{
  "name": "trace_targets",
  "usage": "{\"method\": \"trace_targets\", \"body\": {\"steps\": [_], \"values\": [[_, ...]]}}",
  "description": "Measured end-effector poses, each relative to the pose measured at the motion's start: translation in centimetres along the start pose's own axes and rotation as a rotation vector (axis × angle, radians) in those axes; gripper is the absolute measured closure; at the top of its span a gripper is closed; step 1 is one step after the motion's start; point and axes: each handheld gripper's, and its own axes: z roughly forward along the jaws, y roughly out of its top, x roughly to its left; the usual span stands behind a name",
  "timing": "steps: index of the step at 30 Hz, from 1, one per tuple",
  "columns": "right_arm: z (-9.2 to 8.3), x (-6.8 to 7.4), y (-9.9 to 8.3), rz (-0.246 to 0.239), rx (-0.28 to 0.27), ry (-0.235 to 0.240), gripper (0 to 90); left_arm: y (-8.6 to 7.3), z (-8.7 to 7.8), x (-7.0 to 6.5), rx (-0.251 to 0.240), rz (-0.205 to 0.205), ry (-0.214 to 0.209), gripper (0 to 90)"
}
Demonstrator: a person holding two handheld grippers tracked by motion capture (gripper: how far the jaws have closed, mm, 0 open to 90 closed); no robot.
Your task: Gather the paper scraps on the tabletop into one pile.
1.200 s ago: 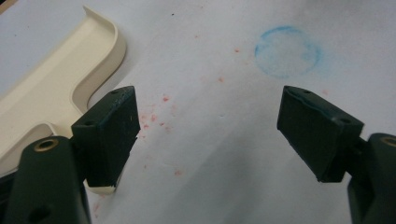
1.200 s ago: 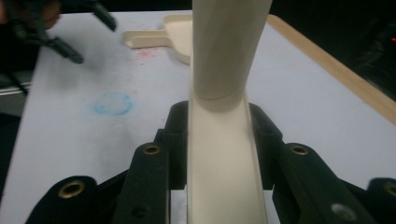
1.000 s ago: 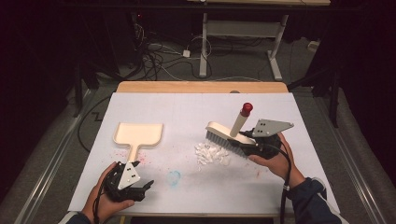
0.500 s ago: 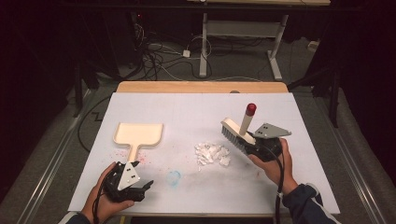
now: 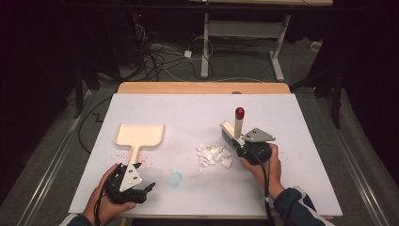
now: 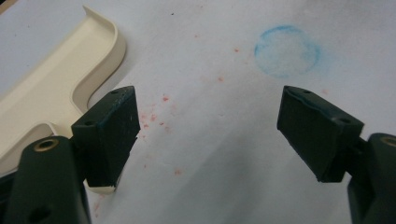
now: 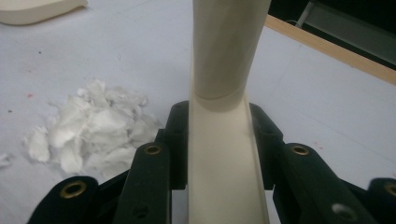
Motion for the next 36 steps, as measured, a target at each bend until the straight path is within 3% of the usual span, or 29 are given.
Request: {"method": "trace_targets", "body": {"steps": [4, 7, 14, 21, 24, 28, 36], "values": [[0.6, 1.9, 0.4, -0.007, 0.0, -0.019, 67.6, 0.0, 0.0, 0.0, -0.001, 0.002, -0.001, 20.5], [0.7, 3.1, 0.8, 0.024, -0.002, -0.016, 67.5, 0.0, 0.0, -0.1, -0.002, 0.002, 0.001, 20.4], [1.2, 4.4, 1.6, 0.016, -0.018, -0.007, 67.6, 0.0, -0.1, -0.1, -0.004, 0.004, 0.003, 20.4], [0.5, 2.9, 1.7, 0.043, -0.047, -0.032, 67.6, 0.0, 0.0, -0.1, -0.003, 0.004, 0.004, 20.4], [0.0, 2.1, 1.7, 0.088, -0.06, -0.017, 67.6, 0.0, -0.1, -0.1, -0.002, 0.003, 0.008, 20.4], [-0.9, 0.9, 1.6, 0.111, -0.085, 0.002, 67.5, 0.0, -0.1, -0.1, -0.002, 0.004, 0.012, 20.4], [-2.4, -1.3, 1.2, 0.109, -0.121, 0.01, 67.6, 0.0, -0.2, 0.1, -0.003, -0.005, 0.017, 20.4]]}}
